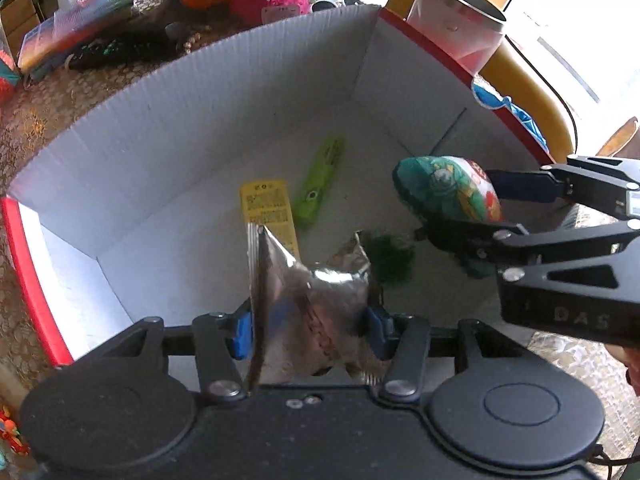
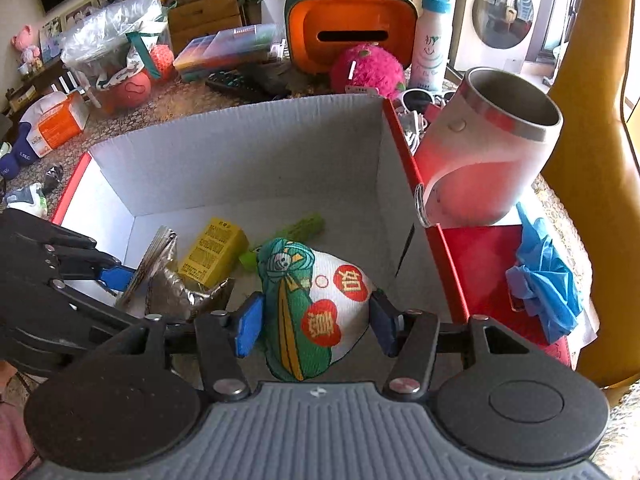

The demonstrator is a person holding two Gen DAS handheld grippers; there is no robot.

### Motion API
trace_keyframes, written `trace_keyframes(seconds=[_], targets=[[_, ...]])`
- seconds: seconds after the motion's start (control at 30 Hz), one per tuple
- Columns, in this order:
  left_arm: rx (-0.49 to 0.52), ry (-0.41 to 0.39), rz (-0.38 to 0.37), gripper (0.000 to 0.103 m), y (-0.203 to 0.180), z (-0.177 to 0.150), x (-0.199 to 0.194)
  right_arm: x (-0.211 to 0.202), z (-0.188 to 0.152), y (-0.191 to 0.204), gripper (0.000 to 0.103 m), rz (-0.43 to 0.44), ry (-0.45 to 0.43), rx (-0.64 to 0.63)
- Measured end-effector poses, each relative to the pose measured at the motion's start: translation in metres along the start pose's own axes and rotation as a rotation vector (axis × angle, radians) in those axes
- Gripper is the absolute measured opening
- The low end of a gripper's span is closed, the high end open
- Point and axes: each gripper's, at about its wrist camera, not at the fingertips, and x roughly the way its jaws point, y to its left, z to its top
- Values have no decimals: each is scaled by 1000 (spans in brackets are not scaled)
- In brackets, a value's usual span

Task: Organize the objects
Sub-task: 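Carry the foil bag and green pouch into the shoebox and release both, then withdraw both tools toward the brown coiled cord on the table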

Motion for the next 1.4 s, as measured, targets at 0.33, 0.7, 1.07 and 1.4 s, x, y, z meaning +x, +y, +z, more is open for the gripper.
trace_keyframes(seconds=[0.33,0.7,1.07,1.4], targets=[[-17,-75,-15,70,6,-9,-26,-18,0,0,70,2,-46,35],[-30,-180,-11,70,29,-38,-91,-69,-8,19,70,8,-130,32],[-52,-298,-11,73,50,-83,-166,-124,-20,72,74,85,-222,-9],[-117,-338,58,75,101,-137,-208,-150,-41,132,74,183,-271,-74]])
